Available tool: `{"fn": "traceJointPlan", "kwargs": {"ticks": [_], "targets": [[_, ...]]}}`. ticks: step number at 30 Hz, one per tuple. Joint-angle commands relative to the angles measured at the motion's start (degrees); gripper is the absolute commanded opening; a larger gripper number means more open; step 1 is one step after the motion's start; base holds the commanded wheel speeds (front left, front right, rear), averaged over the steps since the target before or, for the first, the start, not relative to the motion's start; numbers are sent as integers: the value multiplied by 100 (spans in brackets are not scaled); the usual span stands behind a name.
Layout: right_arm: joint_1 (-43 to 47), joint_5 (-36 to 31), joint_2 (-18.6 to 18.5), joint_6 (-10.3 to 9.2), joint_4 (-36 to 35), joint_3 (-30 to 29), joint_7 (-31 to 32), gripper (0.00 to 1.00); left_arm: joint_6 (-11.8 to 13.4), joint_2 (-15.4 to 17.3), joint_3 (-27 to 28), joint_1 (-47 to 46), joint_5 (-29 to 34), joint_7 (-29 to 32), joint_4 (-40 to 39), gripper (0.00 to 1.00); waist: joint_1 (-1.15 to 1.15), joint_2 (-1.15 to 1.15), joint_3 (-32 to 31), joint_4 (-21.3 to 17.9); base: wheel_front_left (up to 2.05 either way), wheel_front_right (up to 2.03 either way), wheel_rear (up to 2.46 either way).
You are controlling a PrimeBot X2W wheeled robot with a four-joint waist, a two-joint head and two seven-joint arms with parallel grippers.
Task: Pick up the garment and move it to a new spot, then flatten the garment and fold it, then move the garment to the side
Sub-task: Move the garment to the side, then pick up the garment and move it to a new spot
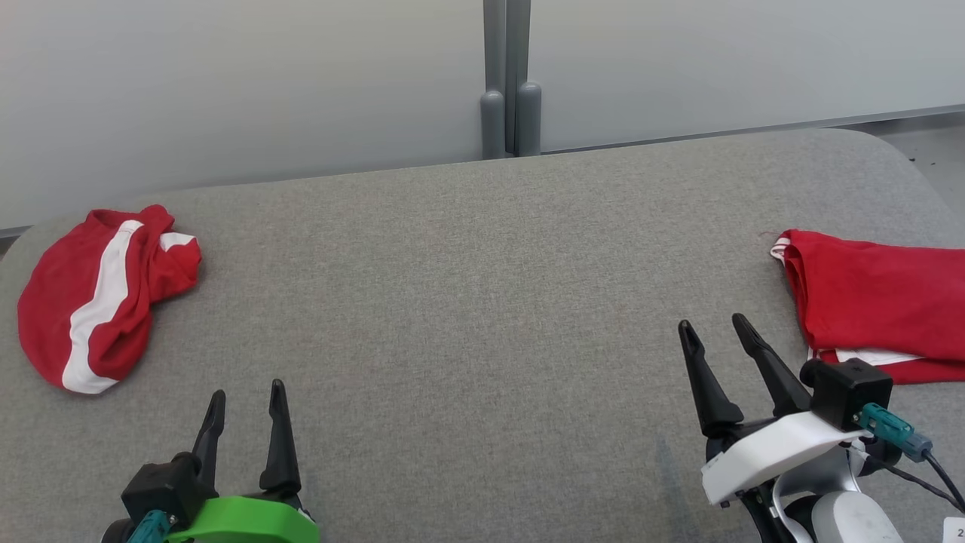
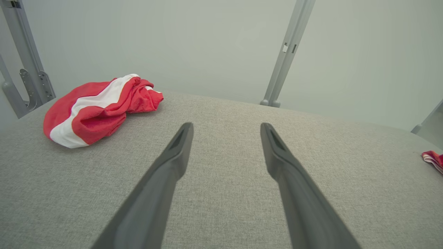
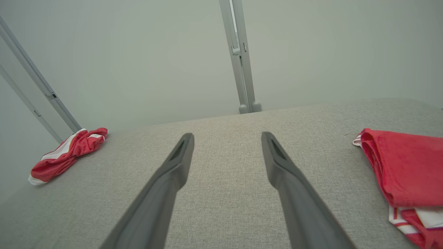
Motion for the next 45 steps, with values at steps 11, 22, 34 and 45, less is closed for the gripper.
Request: {"fn": "traceJointPlan", "kwargs": {"ticks": [11,22,34,45], "targets": [[-91,-154,-12,0,26,-62,-54,100,-80,-13,33,-23,96,-20,50,100,0,34,-4,103,0,0,0],[-58,-535,-12,0,-24,-297,-220,100,-48,48,36,-156,199,-16,-96,100,0,34,87,957,0,0,0],[-237,-650,-14,0,143,-257,-349,100,66,95,111,-146,217,-9,-314,100,0,34,284,2598,0,0,0],[-285,-631,-16,0,252,-178,-378,100,45,23,168,-75,197,-15,-341,100,0,34,313,3230,0,0,0]]}}
